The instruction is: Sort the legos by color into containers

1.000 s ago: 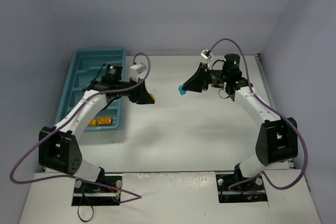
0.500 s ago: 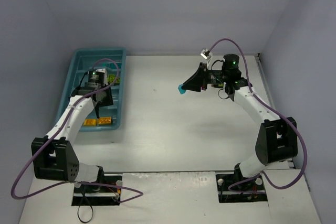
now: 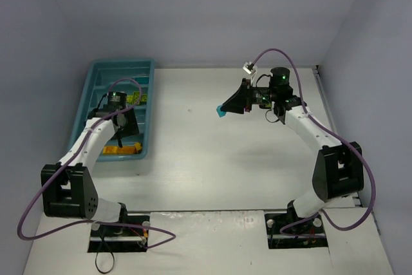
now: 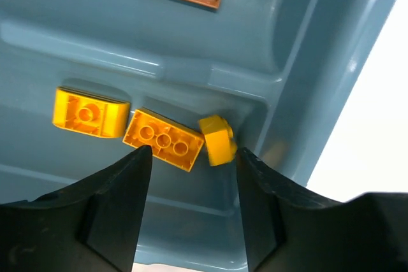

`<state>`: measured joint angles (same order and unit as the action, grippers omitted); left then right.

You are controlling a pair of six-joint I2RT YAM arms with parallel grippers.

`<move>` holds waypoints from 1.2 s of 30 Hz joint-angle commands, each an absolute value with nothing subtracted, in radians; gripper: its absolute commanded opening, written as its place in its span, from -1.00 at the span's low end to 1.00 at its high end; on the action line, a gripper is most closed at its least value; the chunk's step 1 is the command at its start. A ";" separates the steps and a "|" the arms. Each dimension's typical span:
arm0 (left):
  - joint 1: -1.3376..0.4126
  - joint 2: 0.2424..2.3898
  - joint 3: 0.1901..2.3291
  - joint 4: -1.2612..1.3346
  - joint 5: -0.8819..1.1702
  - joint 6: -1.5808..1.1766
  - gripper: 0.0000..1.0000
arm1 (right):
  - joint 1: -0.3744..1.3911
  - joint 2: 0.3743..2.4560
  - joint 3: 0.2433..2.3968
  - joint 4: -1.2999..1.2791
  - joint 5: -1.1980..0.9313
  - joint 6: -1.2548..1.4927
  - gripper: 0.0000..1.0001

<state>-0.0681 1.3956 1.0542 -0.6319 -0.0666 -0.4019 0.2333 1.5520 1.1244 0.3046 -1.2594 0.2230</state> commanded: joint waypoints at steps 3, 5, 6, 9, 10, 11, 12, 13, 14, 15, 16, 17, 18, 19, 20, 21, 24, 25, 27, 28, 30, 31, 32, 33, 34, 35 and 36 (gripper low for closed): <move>-0.075 1.353 1.141 -0.614 0.055 -0.401 0.06 | 0.255 1.551 1.167 0.344 -1.261 0.207 -1.00; -0.084 1.345 1.172 -0.585 0.228 -0.370 0.09 | 0.259 1.560 1.177 0.342 -1.264 0.213 -1.00; -0.093 1.342 1.187 -0.540 0.295 -0.348 0.09 | 0.262 1.563 1.180 0.344 -1.266 0.216 -1.00; -0.159 1.342 1.218 -0.418 0.503 -0.318 0.11 | 0.273 1.575 1.201 0.344 -1.270 0.225 -1.00; -0.205 1.350 1.226 -0.388 0.558 -0.311 0.14 | 0.278 1.583 1.207 0.347 -1.278 0.229 -1.00; -0.228 1.356 1.232 -0.359 0.587 -0.305 0.17 | 0.281 1.586 1.213 0.345 -1.281 0.232 -1.00; -0.248 1.364 1.238 -0.307 0.619 -0.302 0.21 | 0.282 1.588 1.224 0.347 -1.282 0.235 -1.00; -0.288 1.379 1.252 -0.283 0.676 -0.302 0.23 | 0.285 1.592 1.227 0.348 -1.282 0.242 -1.00; -0.305 1.385 1.255 -0.223 0.696 -0.308 0.24 | 0.287 1.594 1.232 0.348 -1.282 0.248 -1.00; -0.322 1.390 1.258 -0.194 0.712 -0.322 0.31 | 0.290 1.595 1.238 0.350 -1.282 0.255 -1.00; -0.340 1.402 1.259 -0.164 0.725 -0.330 0.33 | 0.293 1.597 1.241 0.350 -1.282 0.259 -1.00; -0.369 1.410 1.270 -0.140 0.742 -0.336 0.34 | 0.299 1.597 1.244 0.351 -1.282 0.262 -1.00; -0.382 1.417 1.278 -0.112 0.742 -0.350 0.37 | 0.302 1.597 1.249 0.351 -1.282 0.268 -1.00; -0.390 1.437 1.285 -0.100 0.747 -0.360 0.38 | 0.304 1.595 1.249 0.353 -1.281 0.273 -1.00; -0.394 1.446 1.301 -0.089 0.756 -0.371 0.38 | 0.311 1.594 1.250 0.354 -1.272 0.276 -1.00; -0.399 1.460 1.305 -0.068 0.774 -0.394 0.39 | 0.314 1.592 1.252 0.356 -1.270 0.281 -1.00; -0.403 1.471 1.301 0.035 0.817 -0.454 0.39 | 0.322 1.589 1.255 0.357 -1.259 0.293 -1.00; -0.406 1.476 1.299 0.049 0.828 -0.463 0.39 | 0.324 1.589 1.253 0.360 -1.258 0.296 -1.00; -0.419 1.486 1.307 0.071 0.868 -0.472 0.39 | 0.327 1.589 1.252 0.364 -1.252 0.301 -1.00; -0.425 1.489 1.308 0.074 0.880 -0.469 0.39 | 0.327 1.589 1.250 0.368 -1.252 0.304 -1.00; -0.436 1.491 1.305 0.078 0.905 -0.466 0.39 | 0.327 1.591 1.250 0.376 -1.249 0.310 -1.00; -0.436 1.493 1.304 0.086 0.917 -0.466 0.39 | 0.327 1.591 1.250 0.377 -1.249 0.313 -1.00; -0.437 1.494 1.302 0.089 0.923 -0.466 0.39 | 0.328 1.591 1.250 0.380 -1.249 0.314 -1.00; -0.439 1.494 1.296 0.089 0.926 -0.466 0.39 | 0.327 1.592 1.250 0.385 -1.250 0.318 -1.00; -0.439 1.494 1.293 0.089 0.919 -0.466 0.39 | 0.327 1.594 1.250 0.385 -1.249 0.316 -1.00; -0.437 1.493 1.292 0.081 0.908 -0.466 0.39 | 0.327 1.595 1.252 0.385 -1.249 0.318 -1.00; -0.436 1.491 1.292 0.075 0.894 -0.469 0.39 | 0.325 1.597 1.253 0.385 -1.247 0.318 -1.00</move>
